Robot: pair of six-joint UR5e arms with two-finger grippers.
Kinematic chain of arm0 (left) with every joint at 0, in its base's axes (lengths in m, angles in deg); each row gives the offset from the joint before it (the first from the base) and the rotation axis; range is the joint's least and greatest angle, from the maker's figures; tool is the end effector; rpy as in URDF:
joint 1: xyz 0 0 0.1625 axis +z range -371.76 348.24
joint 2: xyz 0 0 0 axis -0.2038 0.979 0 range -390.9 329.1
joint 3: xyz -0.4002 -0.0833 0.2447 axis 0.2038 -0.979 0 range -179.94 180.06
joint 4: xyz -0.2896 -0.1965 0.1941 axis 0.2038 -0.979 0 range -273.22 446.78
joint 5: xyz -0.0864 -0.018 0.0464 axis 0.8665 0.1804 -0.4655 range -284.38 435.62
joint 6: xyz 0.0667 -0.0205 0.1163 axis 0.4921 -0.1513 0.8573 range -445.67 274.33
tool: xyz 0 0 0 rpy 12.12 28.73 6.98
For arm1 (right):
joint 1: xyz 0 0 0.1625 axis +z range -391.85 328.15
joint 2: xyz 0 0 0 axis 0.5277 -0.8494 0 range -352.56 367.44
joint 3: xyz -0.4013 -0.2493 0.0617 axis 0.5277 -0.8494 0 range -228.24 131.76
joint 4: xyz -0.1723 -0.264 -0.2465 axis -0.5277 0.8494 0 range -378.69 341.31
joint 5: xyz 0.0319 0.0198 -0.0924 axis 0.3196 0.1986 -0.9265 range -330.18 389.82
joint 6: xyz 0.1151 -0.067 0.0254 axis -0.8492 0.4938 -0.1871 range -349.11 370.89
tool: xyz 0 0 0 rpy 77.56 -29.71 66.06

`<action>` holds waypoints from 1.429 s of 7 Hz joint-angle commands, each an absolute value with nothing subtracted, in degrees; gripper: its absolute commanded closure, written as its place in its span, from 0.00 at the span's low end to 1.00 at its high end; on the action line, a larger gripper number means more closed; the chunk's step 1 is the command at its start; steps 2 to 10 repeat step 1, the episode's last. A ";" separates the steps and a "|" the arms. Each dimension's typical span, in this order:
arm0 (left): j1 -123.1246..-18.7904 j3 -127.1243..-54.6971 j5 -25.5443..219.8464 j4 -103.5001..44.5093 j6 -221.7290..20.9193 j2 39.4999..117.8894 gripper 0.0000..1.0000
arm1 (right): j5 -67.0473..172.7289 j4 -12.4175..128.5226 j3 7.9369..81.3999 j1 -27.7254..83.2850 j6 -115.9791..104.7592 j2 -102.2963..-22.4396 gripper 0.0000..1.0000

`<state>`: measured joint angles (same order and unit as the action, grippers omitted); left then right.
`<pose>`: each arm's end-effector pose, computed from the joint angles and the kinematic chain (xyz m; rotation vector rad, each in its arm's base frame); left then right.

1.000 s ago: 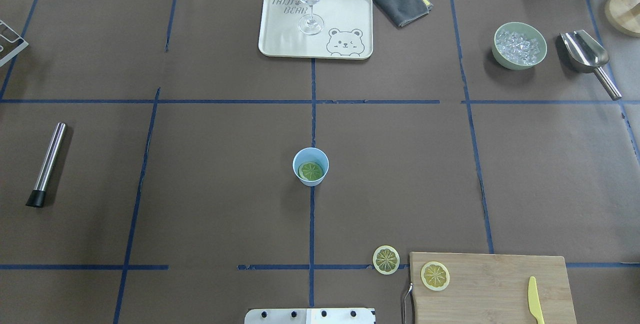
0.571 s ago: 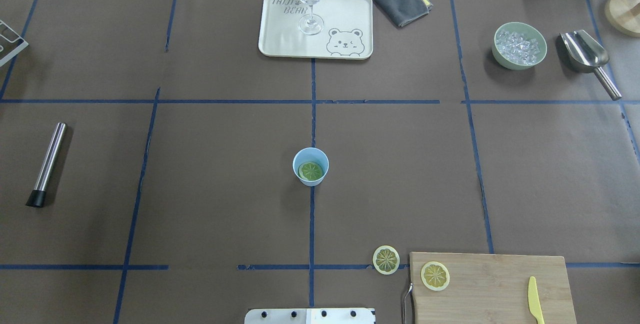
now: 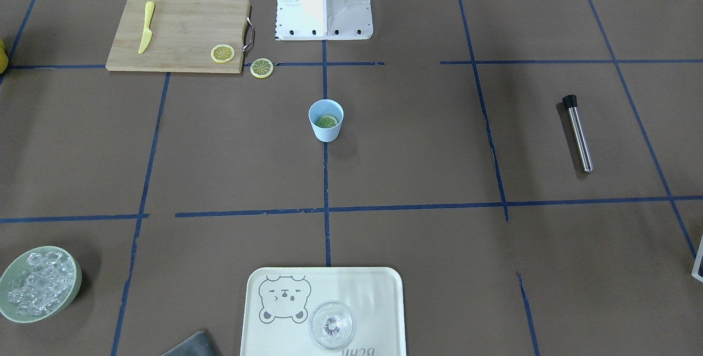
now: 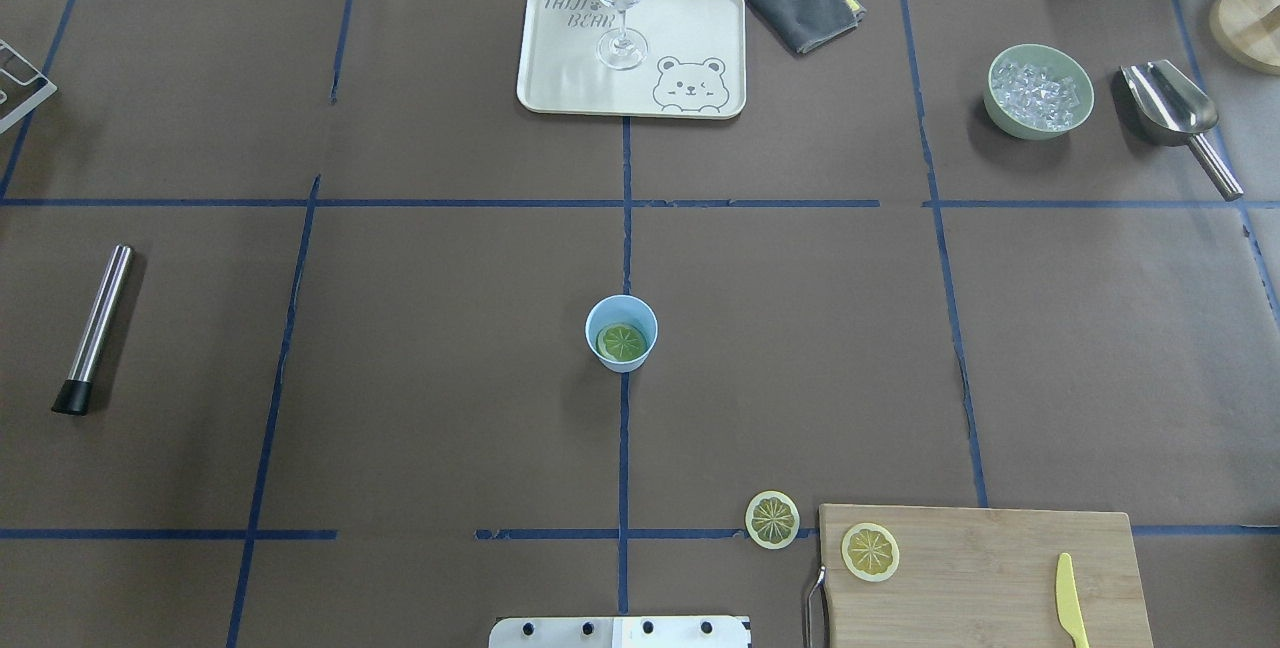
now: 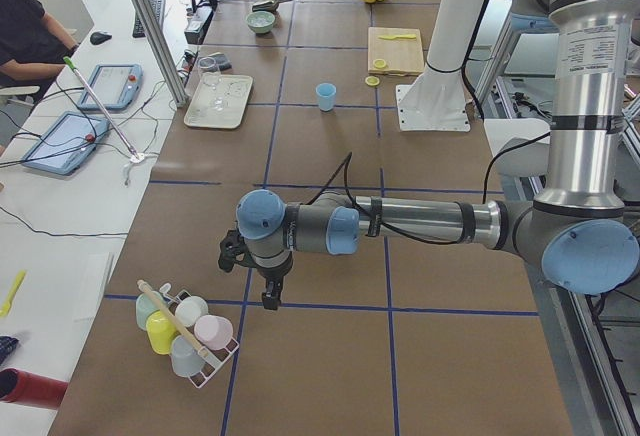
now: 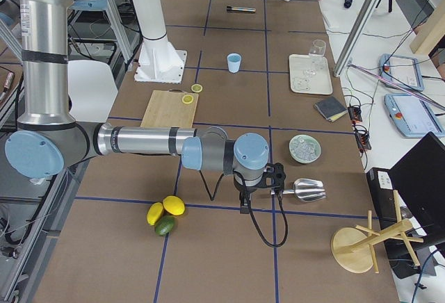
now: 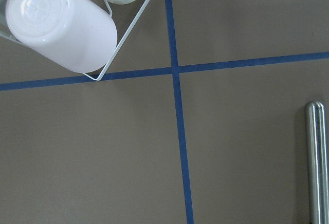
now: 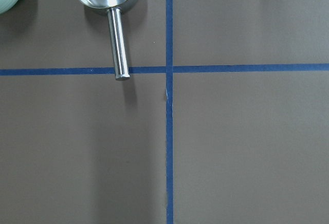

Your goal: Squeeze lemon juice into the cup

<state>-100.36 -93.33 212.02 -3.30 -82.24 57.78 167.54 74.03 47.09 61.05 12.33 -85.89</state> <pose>-0.0237 -0.4701 0.7149 0.0498 0.8092 0.0949 0.0556 -0.4457 0.7175 0.0196 -0.8328 0.0292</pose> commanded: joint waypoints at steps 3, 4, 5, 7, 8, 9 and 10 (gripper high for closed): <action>-100.36 -93.28 212.11 -3.30 -82.25 57.78 0.00 | 167.54 74.03 47.12 61.05 12.30 -85.81 0.00; -100.36 -93.28 212.11 -3.30 -82.25 57.78 0.00 | 167.54 74.03 47.12 61.05 12.30 -85.81 0.00; -100.36 -93.28 212.11 -3.30 -82.25 57.78 0.00 | 167.54 74.03 47.12 61.05 12.30 -85.81 0.00; -100.36 -93.28 212.11 -3.30 -82.25 57.78 0.00 | 167.54 74.03 47.12 61.05 12.30 -85.81 0.00; -100.36 -93.28 212.11 -3.30 -82.25 57.78 0.00 | 167.54 74.03 47.12 61.05 12.30 -85.81 0.00; -100.36 -93.28 212.11 -3.30 -82.25 57.78 0.00 | 167.54 74.03 47.12 61.05 12.30 -85.81 0.00; -100.36 -93.28 212.11 -3.30 -82.25 57.78 0.00 | 167.54 74.03 47.12 61.05 12.30 -85.81 0.00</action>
